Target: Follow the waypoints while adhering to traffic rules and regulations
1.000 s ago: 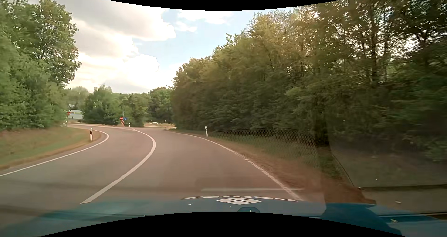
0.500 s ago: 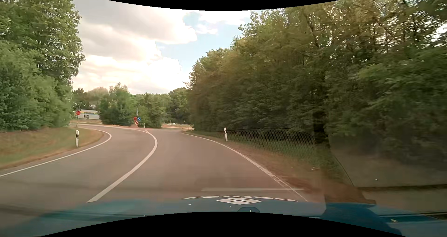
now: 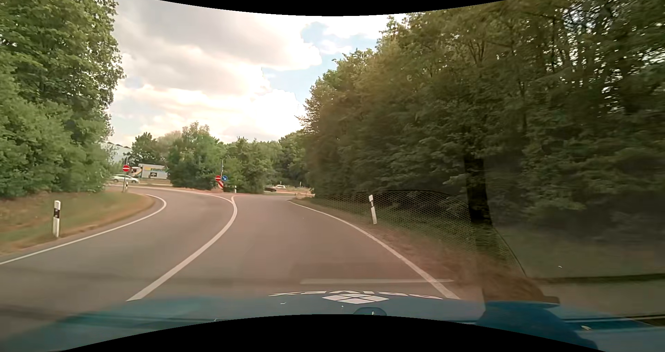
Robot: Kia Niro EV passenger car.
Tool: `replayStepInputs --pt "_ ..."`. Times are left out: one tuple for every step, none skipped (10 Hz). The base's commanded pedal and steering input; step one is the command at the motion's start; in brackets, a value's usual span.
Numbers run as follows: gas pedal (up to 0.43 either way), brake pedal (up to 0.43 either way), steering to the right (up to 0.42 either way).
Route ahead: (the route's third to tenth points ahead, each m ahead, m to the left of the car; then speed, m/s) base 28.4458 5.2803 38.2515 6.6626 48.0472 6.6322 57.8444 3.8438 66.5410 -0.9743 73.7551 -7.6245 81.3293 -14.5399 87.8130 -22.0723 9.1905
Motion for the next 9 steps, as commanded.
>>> replayStepInputs --pt "0.177 0.0 -0.093" --pt "0.169 0.0 -0.093" --pt "0.169 0.0 -0.093" --pt "0.15 0.0 -0.093" --pt "0.15 0.0 -0.093" --pt "0.15 0.0 -0.093" --pt "0.15 0.0 -0.093" --pt "0.15 0.0 -0.093" --pt "0.15 0.0 -0.093"
